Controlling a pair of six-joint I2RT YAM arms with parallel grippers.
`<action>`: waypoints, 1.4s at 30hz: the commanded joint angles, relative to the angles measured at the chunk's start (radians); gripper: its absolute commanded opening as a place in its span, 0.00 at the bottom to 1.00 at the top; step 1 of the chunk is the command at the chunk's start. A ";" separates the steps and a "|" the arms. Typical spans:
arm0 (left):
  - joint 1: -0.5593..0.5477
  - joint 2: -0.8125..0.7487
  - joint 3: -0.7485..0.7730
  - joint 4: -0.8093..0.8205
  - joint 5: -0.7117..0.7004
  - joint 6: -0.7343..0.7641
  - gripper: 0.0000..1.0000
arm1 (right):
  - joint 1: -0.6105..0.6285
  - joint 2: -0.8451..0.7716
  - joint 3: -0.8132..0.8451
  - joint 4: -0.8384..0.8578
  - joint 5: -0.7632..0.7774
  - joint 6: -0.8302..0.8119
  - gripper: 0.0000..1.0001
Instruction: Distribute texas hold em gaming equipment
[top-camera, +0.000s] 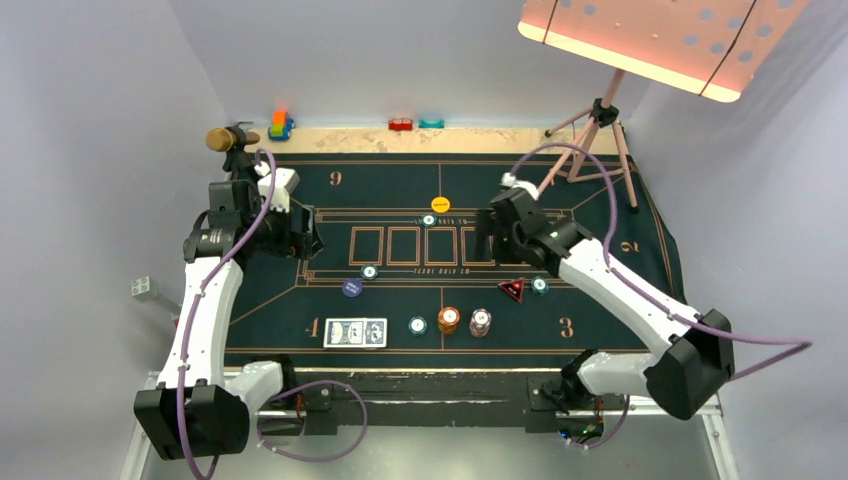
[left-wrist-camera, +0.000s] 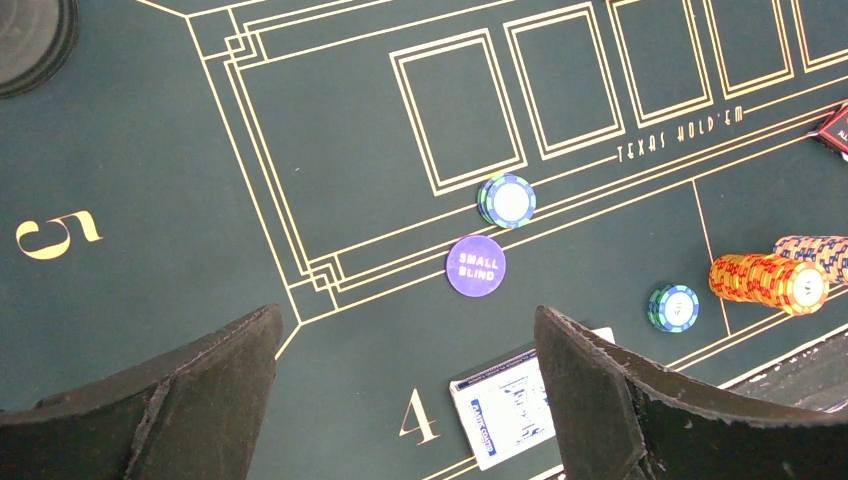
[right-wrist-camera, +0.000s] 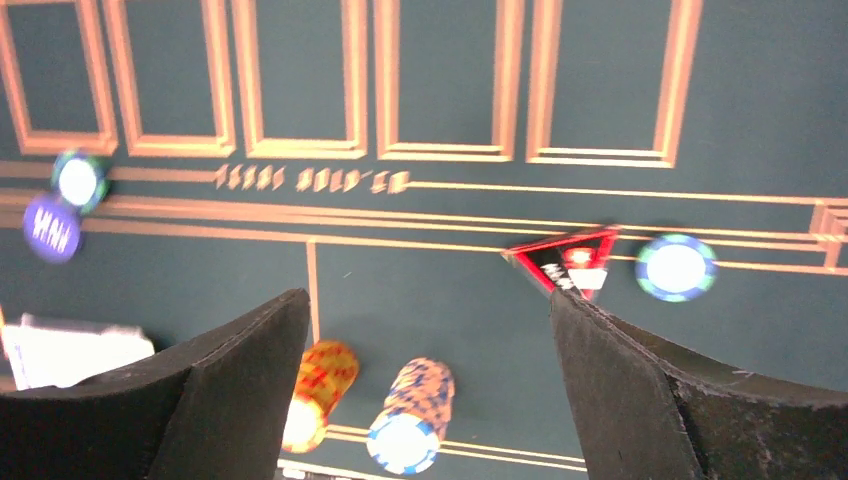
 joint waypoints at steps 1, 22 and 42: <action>0.006 -0.012 0.005 0.018 0.021 0.007 1.00 | 0.171 0.054 0.061 0.021 -0.113 -0.128 0.95; 0.006 -0.012 0.005 0.018 0.014 0.008 1.00 | 0.481 0.336 0.149 -0.012 -0.180 -0.347 0.96; 0.006 -0.012 0.006 0.016 0.017 0.008 1.00 | 0.483 0.312 0.053 0.046 -0.177 -0.318 0.70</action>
